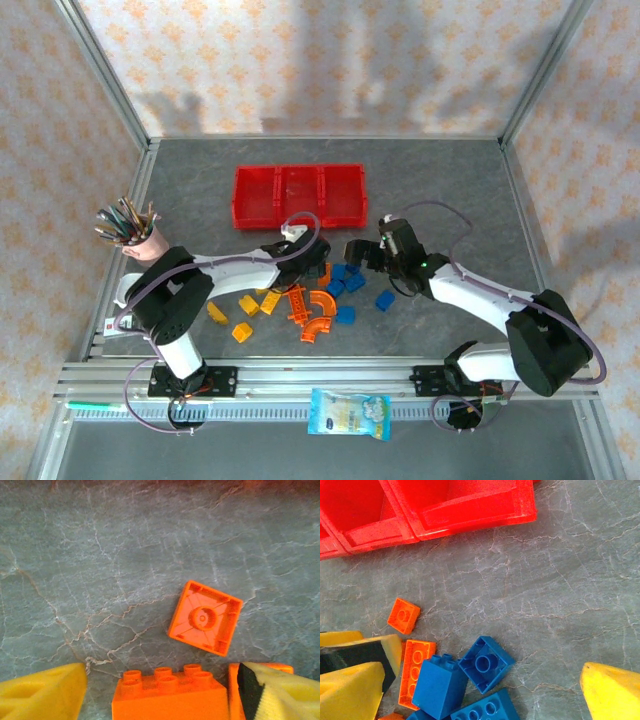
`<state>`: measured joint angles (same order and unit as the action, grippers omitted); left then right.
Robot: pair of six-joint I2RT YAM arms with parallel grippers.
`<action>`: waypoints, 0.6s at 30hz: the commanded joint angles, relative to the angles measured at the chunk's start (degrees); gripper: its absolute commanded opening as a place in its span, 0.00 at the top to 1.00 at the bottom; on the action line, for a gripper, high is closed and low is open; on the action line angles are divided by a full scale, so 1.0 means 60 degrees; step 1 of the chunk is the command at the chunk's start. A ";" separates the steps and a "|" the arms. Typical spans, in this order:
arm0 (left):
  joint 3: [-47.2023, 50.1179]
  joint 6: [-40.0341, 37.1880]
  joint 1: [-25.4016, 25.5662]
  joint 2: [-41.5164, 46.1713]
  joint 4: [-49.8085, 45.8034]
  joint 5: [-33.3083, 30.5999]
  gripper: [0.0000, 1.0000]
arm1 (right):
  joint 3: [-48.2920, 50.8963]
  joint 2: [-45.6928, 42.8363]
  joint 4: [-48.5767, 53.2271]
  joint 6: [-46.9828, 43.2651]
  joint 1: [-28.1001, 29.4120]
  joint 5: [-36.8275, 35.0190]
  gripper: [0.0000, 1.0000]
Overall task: Sort the legos into containers by color
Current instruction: Pick up the lego from the center of the table.
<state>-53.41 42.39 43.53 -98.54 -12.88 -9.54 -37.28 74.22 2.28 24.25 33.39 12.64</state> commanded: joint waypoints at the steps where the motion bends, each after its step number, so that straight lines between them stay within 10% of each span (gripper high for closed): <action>1: -0.0296 -0.0193 0.0105 -0.0255 -0.0412 -0.0327 0.24 | -0.0045 0.0053 -0.0164 0.0041 0.0032 -0.0312 0.00; 18: -0.0212 -0.0210 0.0110 0.0299 -0.0509 -0.0463 0.57 | -0.0528 0.0287 0.0108 -0.0172 0.0031 -0.0308 0.00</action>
<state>-53.63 41.71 43.68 -99.42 -13.52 -9.93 -37.89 75.61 2.24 24.01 33.39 11.99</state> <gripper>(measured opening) 0.479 0.996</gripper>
